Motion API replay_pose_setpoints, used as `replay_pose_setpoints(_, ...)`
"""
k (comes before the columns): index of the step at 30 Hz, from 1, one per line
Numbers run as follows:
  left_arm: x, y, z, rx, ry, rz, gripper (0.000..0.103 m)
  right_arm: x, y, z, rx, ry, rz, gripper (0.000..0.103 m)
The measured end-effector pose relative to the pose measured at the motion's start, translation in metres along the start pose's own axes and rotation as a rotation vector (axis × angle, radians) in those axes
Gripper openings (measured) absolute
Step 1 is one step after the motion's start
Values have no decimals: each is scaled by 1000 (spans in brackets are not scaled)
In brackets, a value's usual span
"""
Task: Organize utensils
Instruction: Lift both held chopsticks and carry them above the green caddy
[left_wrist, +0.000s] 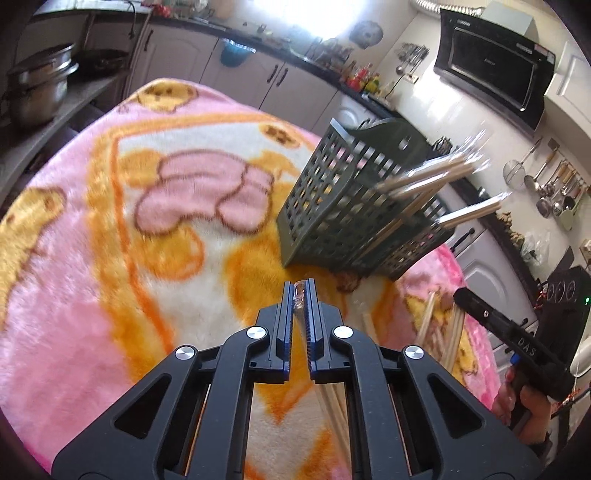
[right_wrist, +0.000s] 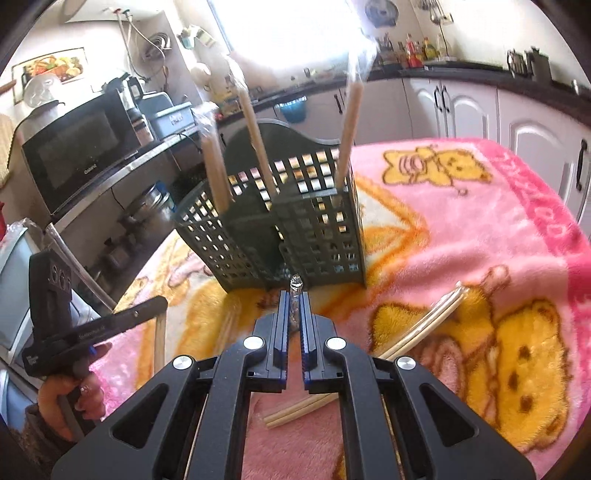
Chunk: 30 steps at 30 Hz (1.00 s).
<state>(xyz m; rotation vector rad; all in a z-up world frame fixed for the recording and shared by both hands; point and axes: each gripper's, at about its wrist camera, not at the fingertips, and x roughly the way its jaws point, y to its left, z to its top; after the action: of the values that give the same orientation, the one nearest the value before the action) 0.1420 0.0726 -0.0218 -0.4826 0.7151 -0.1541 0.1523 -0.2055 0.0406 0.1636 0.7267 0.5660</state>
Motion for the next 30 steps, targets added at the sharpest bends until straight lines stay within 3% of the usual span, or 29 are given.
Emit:
replay_pose_setpoints(14,-39,-40,23,65,-110,-72,3,-61,9,19,-32,-158,-3,5)
replay_pose_setpoints(30,-66,-79,59,156,-202,-138,3,-104,14,35,-53,-283,-9,5)
